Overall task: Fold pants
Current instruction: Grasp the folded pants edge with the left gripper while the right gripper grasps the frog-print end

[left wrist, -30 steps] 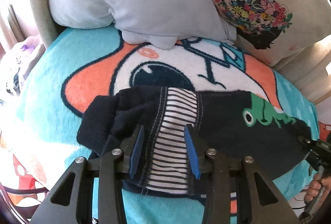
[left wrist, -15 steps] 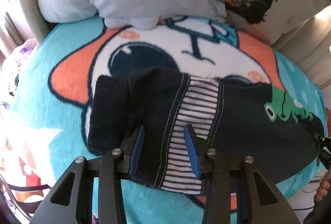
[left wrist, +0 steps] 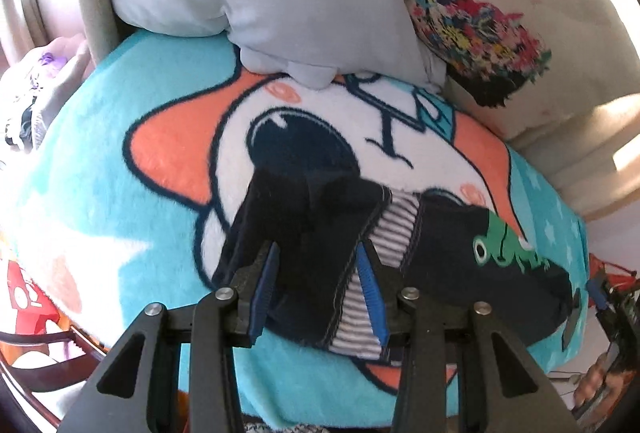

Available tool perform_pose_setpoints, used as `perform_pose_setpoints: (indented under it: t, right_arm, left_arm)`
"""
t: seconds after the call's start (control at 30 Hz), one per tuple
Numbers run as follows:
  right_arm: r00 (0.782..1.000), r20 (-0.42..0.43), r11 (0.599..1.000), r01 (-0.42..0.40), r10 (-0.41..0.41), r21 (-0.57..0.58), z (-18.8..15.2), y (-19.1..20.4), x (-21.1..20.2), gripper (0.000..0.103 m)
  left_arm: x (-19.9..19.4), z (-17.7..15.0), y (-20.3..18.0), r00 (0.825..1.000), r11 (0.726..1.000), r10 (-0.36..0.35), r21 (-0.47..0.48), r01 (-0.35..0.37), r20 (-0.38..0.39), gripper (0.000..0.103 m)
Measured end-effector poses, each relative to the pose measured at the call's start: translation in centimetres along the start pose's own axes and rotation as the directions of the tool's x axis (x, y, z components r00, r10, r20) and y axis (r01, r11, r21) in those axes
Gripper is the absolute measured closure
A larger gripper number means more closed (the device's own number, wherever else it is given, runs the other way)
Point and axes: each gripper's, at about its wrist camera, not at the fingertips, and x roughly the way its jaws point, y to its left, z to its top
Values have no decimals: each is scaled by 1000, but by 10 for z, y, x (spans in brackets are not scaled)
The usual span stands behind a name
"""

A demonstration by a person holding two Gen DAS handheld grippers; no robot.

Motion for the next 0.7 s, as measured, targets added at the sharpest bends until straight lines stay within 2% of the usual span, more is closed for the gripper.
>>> perform_pose_setpoints:
  t: [0.1,0.23,0.33,0.47,0.6,0.7]
  right_arm:
    - [993,-94,990,-86,76,-111,-12,53,27,58]
    - [964,-227,956,-188,137,-224,-27,124,64,58]
    - [948,-290,932,-216,130,-291,-33,172,91,58]
    - [923,-361,914,-258,137,-313,-38,225,127,58]
    - [891,-435,914,-278,129,-297,-48,271,174,58]
    - [869,-488,925,-247,81,-287,-64,291,213,58]
  left_arm:
    - [22,2,4,999,999,36,19,-35,-31,64]
    - [36,0,8,998,997,50,66,-48,-35,61]
    - [30,-1,10,999,995,-12,103,17,-46,57]
    - [6,-8,30,989,987,-131,82,137,-72,57]
    - [-12,-10,54,986,985,-151,75,156,-67,57]
    - [-18,-5,74,988,988,-143,58,146,-60,56]
